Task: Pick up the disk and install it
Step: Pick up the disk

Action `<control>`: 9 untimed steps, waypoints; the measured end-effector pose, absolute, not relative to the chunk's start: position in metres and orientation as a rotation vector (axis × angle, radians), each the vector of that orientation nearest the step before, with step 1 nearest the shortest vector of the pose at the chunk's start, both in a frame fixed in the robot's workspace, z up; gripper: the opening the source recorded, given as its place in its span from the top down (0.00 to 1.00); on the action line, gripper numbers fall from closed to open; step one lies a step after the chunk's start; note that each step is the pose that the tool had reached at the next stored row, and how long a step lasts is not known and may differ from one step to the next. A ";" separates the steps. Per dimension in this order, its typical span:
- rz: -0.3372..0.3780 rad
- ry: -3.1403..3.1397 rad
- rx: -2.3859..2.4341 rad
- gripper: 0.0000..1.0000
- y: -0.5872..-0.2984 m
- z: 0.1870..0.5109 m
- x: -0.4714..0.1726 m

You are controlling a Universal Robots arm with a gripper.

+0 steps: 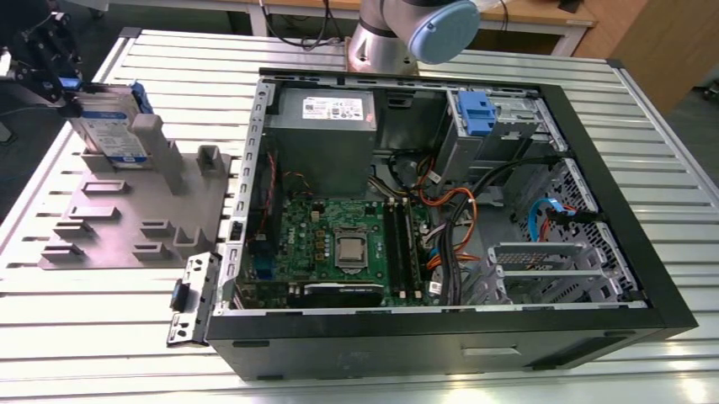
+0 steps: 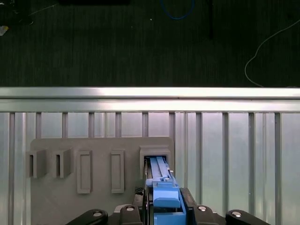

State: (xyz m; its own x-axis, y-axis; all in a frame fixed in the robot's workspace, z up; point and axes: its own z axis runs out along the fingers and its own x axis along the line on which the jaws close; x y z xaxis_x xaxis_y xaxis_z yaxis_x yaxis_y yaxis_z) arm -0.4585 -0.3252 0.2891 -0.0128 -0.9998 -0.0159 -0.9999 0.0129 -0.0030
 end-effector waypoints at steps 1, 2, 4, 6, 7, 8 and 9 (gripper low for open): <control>0.014 2.226 -2.198 0.55 -0.325 0.289 -0.459; 0.014 2.226 -2.198 0.61 -0.325 0.289 -0.459; 0.014 2.226 -2.198 0.61 -0.325 0.289 -0.459; 0.014 2.226 -2.198 0.63 -0.325 0.289 -0.459; 0.014 2.226 -2.198 0.63 -0.325 0.289 -0.459; 0.014 2.226 -2.198 0.63 -0.325 0.289 -0.459; 0.014 2.226 -2.198 0.63 -0.324 0.289 -0.458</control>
